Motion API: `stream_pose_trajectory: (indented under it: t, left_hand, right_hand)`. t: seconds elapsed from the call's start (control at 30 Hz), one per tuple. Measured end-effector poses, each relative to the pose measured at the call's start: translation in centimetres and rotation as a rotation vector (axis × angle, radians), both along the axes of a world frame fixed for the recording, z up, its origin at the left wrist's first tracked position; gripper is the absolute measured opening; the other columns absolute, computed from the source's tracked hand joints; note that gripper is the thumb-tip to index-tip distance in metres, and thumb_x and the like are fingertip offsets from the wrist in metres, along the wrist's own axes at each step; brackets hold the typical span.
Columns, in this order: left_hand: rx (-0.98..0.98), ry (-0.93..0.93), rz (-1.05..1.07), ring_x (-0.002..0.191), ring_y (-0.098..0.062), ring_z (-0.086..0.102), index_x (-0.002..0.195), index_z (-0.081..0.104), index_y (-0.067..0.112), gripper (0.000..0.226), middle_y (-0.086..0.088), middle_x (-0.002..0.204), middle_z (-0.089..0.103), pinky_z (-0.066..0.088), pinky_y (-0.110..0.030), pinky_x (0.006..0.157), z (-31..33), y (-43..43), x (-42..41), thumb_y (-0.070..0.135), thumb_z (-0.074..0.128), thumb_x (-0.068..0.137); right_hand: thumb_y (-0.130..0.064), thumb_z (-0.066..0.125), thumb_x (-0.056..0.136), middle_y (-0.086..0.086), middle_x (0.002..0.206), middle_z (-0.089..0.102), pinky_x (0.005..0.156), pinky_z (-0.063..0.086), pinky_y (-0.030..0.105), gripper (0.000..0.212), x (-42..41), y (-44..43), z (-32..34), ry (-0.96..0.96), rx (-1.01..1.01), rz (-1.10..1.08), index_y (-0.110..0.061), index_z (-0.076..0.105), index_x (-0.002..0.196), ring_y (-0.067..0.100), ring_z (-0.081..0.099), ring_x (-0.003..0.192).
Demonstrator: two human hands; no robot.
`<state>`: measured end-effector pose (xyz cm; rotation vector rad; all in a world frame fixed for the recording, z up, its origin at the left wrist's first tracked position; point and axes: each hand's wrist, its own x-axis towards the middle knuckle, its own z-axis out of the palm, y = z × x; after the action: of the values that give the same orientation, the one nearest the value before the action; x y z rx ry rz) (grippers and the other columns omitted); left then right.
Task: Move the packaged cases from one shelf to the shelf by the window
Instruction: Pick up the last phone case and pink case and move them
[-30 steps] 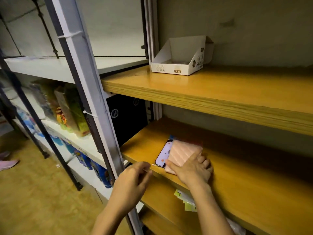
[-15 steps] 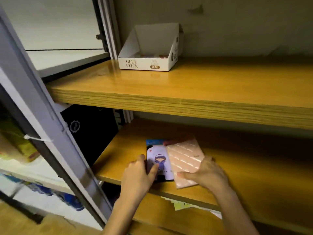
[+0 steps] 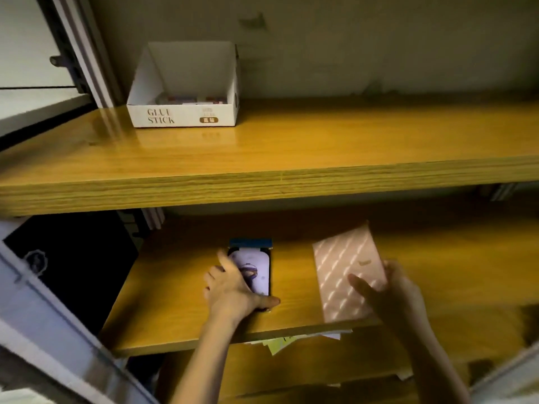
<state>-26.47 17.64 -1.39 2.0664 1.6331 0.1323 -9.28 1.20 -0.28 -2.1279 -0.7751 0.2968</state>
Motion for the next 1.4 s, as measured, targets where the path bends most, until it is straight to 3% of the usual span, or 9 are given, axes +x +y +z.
stream_pose_trajectory:
  t: [0.13,0.3,0.4,0.47,0.6,0.87,1.03,1.23,1.4]
  left_hand:
    - [-0.075,-0.004,-0.074,0.116,-0.027,0.043,0.125,0.032,0.007,0.11,-0.01,0.124,0.045,0.043,-0.039,0.097,-0.1,1.1,-0.1,0.052,0.085,0.04]
    - [-0.051,-0.146,-0.122,0.089,-0.022,0.054,0.108,0.041,0.008,0.066,-0.003,0.1,0.051,0.043,-0.028,0.065,1.0,0.5,-0.7,0.04,0.079,0.063]
    - [-0.072,-0.397,-0.211,0.059,-0.014,0.062,0.104,0.039,0.011,0.034,-0.003,0.091,0.058,0.048,-0.023,0.045,2.5,-1.3,-0.7,0.028,0.062,0.083]
    - [-0.234,-0.666,-0.238,0.051,-0.018,0.066,0.104,0.041,0.013,0.026,-0.007,0.09,0.064,0.05,-0.02,0.039,3.1,-2.9,-0.4,0.024,0.056,0.087]
    - [-0.439,-0.903,-0.316,0.058,-0.025,0.069,0.109,0.045,0.018,0.027,-0.011,0.093,0.07,0.048,-0.019,0.037,3.7,-7.1,2.0,0.023,0.056,0.085]
    - [-0.529,-0.944,-0.4,0.066,-0.028,0.071,0.109,0.047,0.022,0.027,-0.002,0.087,0.073,0.054,-0.029,0.045,3.2,-17.4,11.2,0.027,0.058,0.084]
    - [-0.539,-0.972,-0.427,0.062,-0.028,0.07,0.102,0.048,0.021,0.019,0.004,0.08,0.074,0.05,-0.023,0.038,3.2,-24.9,17.3,0.026,0.056,0.085]
    - [-0.537,-0.944,-0.488,0.056,-0.023,0.07,0.104,0.048,0.022,0.023,-0.004,0.088,0.071,0.045,-0.017,0.036,2.6,-33.2,24.5,0.028,0.057,0.084]
    - [-0.545,-0.914,-0.56,0.073,-0.023,0.071,0.106,0.049,0.019,0.027,-0.006,0.1,0.069,0.043,-0.016,0.037,2.6,-38.8,30.3,0.03,0.058,0.083]
  right_hand:
    - [-0.026,0.067,0.081,-0.014,0.079,0.051,0.049,0.045,0.017,0.05,-1.0,-1.7,0.1,0.134,0.111,-0.059,-0.008,0.042,0.121,0.001,0.055,0.065]
    - [-0.024,0.069,0.076,0.002,0.099,0.062,0.062,0.058,0.035,0.05,-1.8,-4.4,-0.3,0.355,0.274,-0.128,-0.011,0.043,0.117,0.018,0.066,0.082]
    - [-0.023,0.065,0.08,0.003,0.098,0.062,0.05,0.055,0.02,0.042,-1.7,-6.5,-0.2,0.411,0.358,-0.175,-0.014,0.043,0.114,0.014,0.065,0.078]
    - [-0.027,0.064,0.079,0.005,0.1,0.062,0.053,0.054,0.022,0.042,-1.3,-8.0,-0.2,0.43,0.394,-0.211,-0.015,0.043,0.113,0.017,0.065,0.083]
    - [-0.032,0.064,0.075,0.008,0.105,0.061,0.064,0.054,0.032,0.05,0.4,-11.1,0.2,0.446,0.463,-0.293,-0.015,0.044,0.118,0.024,0.064,0.091]
    - [-0.026,0.064,0.08,0.012,0.104,0.063,0.055,0.054,0.022,0.037,7.0,-21.5,1.0,0.327,0.516,-0.411,-0.014,0.05,0.111,0.021,0.065,0.084]
    - [-0.024,0.065,0.079,0.014,0.104,0.063,0.057,0.056,0.028,0.039,12.4,-29.1,1.6,0.329,0.544,-0.438,-0.012,0.049,0.113,0.026,0.066,0.087]
    - [-0.014,0.063,0.082,0.007,0.095,0.061,0.043,0.051,0.016,0.036,17.3,-37.4,2.0,0.301,0.567,-0.46,-0.006,0.048,0.114,0.018,0.064,0.076]
    - [-0.01,0.061,0.083,0.006,0.09,0.059,0.041,0.049,0.014,0.032,21.5,-42.7,2.3,0.334,0.599,-0.505,-0.005,0.046,0.112,0.016,0.062,0.071]
